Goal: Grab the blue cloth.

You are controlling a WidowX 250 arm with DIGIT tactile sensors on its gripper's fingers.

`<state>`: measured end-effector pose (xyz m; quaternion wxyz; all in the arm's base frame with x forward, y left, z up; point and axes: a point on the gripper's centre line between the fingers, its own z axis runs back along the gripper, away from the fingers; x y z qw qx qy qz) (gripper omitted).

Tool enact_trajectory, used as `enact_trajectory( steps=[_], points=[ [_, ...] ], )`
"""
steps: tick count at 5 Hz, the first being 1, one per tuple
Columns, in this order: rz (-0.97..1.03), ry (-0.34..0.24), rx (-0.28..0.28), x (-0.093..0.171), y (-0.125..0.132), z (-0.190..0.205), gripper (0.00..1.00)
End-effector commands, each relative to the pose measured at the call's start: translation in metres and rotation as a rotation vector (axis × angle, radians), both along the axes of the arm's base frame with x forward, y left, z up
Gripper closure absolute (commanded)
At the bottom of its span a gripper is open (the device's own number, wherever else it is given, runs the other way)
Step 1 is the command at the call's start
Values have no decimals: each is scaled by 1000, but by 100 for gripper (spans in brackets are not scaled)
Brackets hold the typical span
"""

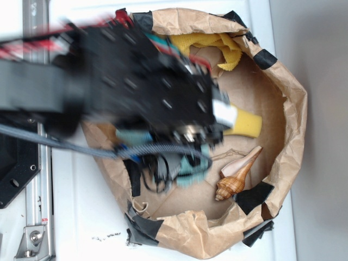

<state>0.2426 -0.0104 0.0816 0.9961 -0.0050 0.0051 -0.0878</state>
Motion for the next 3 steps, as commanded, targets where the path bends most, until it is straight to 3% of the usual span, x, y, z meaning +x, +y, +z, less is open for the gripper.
enact_trajectory(
  steps=[1, 2, 3],
  points=[
    [195, -54, 90, -21, 12, 76, 100],
    [287, -19, 101, -32, 11, 106, 100],
    [296, -27, 79, -29, 14, 106, 100]
  ],
)
